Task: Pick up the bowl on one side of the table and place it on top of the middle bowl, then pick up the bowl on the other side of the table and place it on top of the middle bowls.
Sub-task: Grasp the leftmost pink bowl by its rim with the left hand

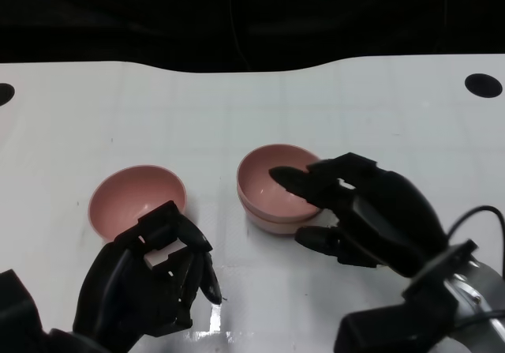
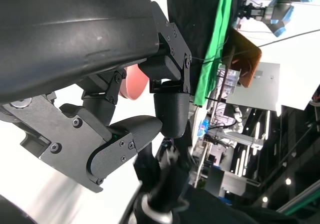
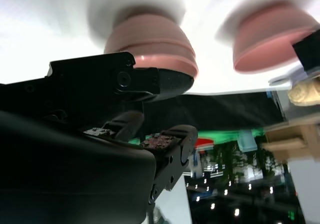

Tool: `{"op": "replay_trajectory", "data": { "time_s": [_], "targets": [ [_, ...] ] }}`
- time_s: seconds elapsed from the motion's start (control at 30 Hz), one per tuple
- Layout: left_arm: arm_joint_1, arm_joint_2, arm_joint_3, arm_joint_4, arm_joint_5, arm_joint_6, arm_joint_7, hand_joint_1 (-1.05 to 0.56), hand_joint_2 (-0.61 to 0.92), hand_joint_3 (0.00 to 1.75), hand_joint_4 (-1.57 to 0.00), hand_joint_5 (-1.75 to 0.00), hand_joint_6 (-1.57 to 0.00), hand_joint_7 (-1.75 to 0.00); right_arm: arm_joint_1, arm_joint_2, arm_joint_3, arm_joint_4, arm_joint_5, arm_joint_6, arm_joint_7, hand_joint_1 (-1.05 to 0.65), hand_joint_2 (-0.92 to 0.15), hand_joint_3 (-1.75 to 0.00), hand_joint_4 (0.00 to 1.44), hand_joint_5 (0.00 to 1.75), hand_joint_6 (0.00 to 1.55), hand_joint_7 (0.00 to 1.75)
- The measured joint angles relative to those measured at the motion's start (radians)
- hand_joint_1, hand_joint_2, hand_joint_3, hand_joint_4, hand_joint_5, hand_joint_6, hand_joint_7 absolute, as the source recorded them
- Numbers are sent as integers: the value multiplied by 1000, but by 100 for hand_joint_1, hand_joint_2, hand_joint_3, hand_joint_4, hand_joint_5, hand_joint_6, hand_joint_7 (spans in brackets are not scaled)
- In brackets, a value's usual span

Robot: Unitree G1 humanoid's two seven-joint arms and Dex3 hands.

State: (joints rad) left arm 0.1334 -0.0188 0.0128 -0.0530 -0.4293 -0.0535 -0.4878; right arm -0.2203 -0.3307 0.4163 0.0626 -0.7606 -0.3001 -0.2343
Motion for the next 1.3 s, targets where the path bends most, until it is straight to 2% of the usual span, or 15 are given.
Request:
{"op": "replay_trajectory", "data": {
  "time_s": [0.1,0.27,0.43,0.57,0.6,0.67,0.73,0.77,0.87,0.93,1.03,1.07,1.1,1.2,1.3],
  "targets": [
    [0,0,0,0,36,-27,22,-32,47,114,-76,-166,-70,-146,76,-8,-48,-44,44,-64,-24,-39,-92,-9,42,94,71,19],
    [0,-5,-1,-3,83,-67,69,-28,56,98,-70,-146,-72,-110,179,-25,-112,-89,105,-141,-32,-28,-92,-9,56,101,82,26],
    [-2,0,0,-42,156,-116,120,-29,71,75,-57,-131,-59,-85,262,-38,-163,-103,160,-209,-29,-24,-92,-16,64,108,88,30],
    [-11,58,1,-53,279,-177,148,-34,90,37,-51,-113,-54,-59,306,-35,-190,-103,222,-249,-16,-24,-92,-20,69,113,94,35],
    [-14,70,2,-53,295,-194,153,-34,91,35,-50,-112,-54,-57,314,-33,-193,-102,232,-257,-12,-24,-92,-20,69,114,94,36],
    [-26,91,3,-53,330,-215,159,-38,92,27,-46,-96,-46,-41,326,-28,-203,-99,283,-275,8,-20,-91,-22,72,120,96,40],
    [-33,115,6,-53,353,-225,164,-39,92,25,-45,-92,-45,-38,338,-18,-215,-94,332,-289,26,-19,-90,-25,72,122,96,43],
    [-36,125,7,-54,370,-226,168,-42,92,22,-42,-84,-43,-28,343,-12,-219,-91,356,-294,37,-16,-83,-38,72,131,95,54],
    [-42,159,13,-60,434,-226,189,-43,92,18,-41,-74,-43,-18,357,11,-226,-81,418,-297,68,-12,-62,-77,73,142,89,75],
    [-45,176,18,-65,467,-226,207,-44,92,17,-41,-71,-43,-16,361,20,-234,-75,435,-300,81,-10,-58,-86,73,145,88,79],
    [-45,181,20,-69,482,-226,219,-44,92,16,-42,-70,-44,-14,362,30,-251,-71,444,-305,95,-10,-56,-89,73,146,87,80],
    [-47,187,19,-73,516,-225,227,-42,90,10,-36,-67,-44,-12,364,35,-255,-70,461,-305,107,-4,-47,-117,82,161,87,102],
    [-52,211,19,-83,576,-222,238,-41,90,6,-35,-66,-44,-10,368,48,-258,-69,494,-293,122,-2,-41,-130,84,167,85,115],
    [-87,285,29,-131,735,-192,278,-44,90,2,-32,-64,-44,-7,390,81,-262,-64,578,-227,171,-1,-36,-146,88,174,83,133],
    [-101,304,23,-172,821,-167,300,-49,91,2,-31,-61,-42,-4,404,98,-266,-73,603,-181,201,-2,-35,-151,89,175,81,142]
  ]
}}
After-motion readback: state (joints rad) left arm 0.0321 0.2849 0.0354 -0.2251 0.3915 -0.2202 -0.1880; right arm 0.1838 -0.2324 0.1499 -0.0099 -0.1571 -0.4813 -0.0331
